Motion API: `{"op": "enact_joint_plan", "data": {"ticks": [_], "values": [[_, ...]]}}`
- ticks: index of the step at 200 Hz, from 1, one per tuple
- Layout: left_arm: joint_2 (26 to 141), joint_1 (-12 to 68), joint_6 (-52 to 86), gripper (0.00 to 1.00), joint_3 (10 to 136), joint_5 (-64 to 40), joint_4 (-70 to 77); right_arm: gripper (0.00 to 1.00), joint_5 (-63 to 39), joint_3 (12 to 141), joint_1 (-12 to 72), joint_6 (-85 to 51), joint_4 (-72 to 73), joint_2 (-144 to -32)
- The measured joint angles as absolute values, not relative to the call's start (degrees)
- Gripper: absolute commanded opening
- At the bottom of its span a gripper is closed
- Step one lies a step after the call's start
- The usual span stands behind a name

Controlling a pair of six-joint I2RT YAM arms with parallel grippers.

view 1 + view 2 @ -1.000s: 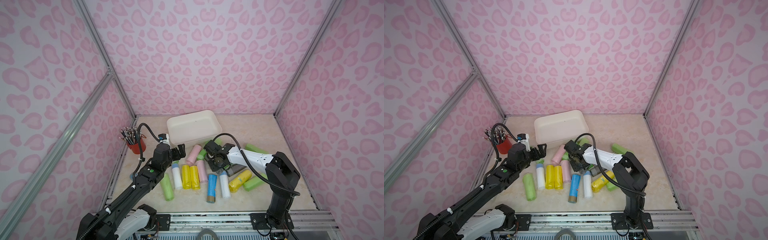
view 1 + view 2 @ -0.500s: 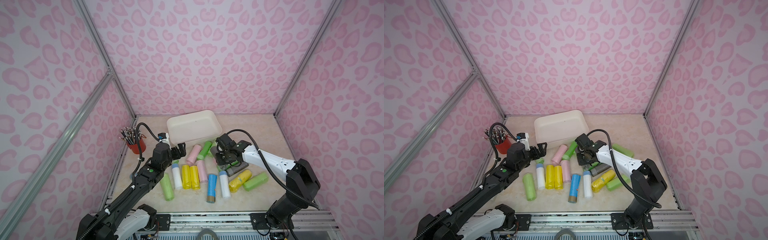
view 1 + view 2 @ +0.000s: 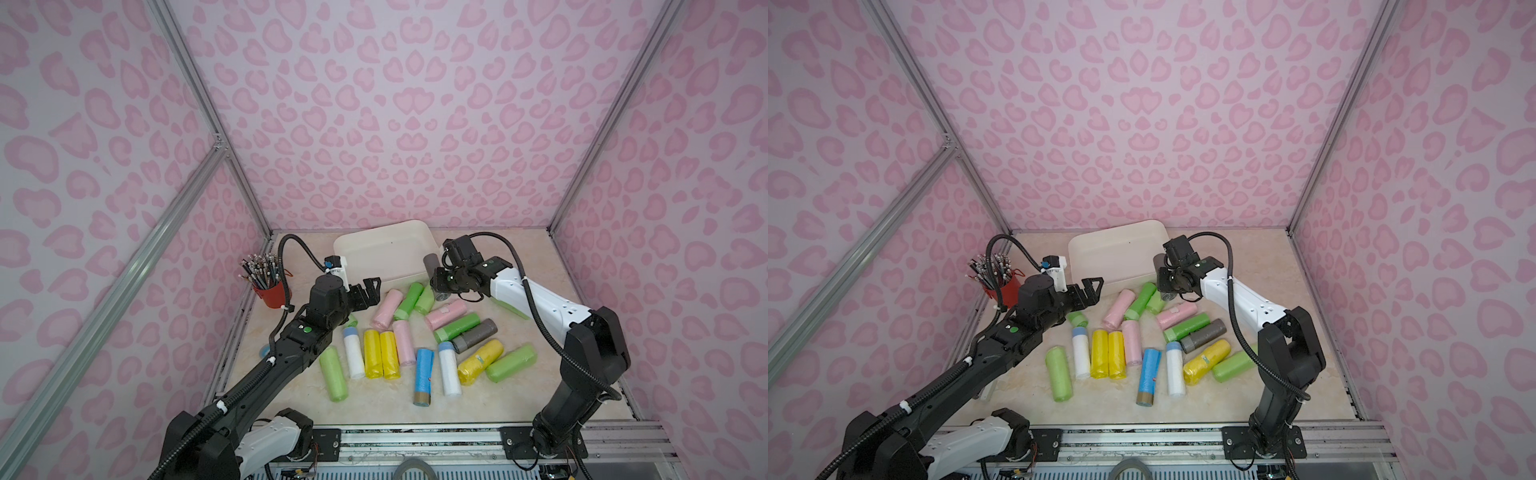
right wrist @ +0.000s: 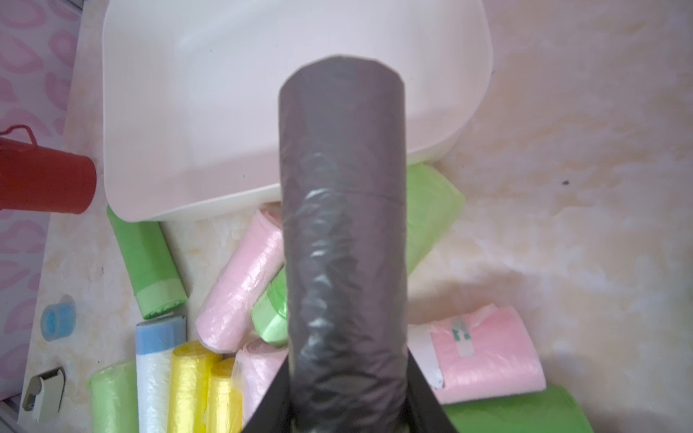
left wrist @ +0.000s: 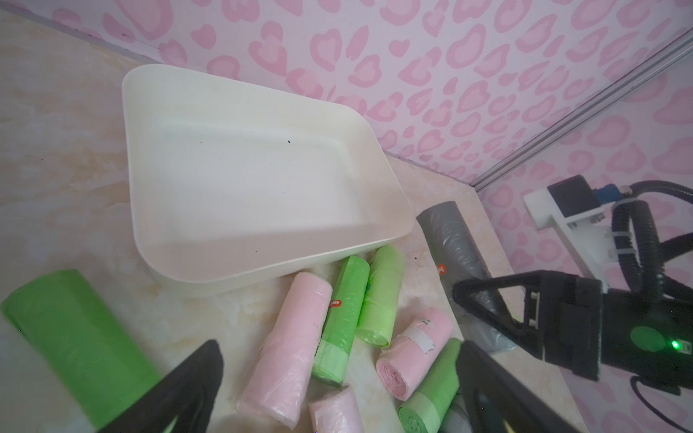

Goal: Put the roll of trash bags into the storage box
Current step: Place the roll of trash bags in the storage box.

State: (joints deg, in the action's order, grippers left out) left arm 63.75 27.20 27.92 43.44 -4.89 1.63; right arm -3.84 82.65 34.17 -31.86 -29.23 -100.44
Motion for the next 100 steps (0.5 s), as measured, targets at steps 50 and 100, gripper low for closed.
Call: {"op": "enact_joint_plan", "data": {"ticks": [50,100], "values": [[65.58,28.77,27.92,0.99,46.09,-5.87,1.67,0.35,-3.42,93.95,32.75,-30.02,-27.14,-110.96],[65.91,29.54,27.9,0.99,46.5,-5.43,1.58,0.36,-1.06,104.77,30.72,-25.5,-26.92,-120.81]]}}
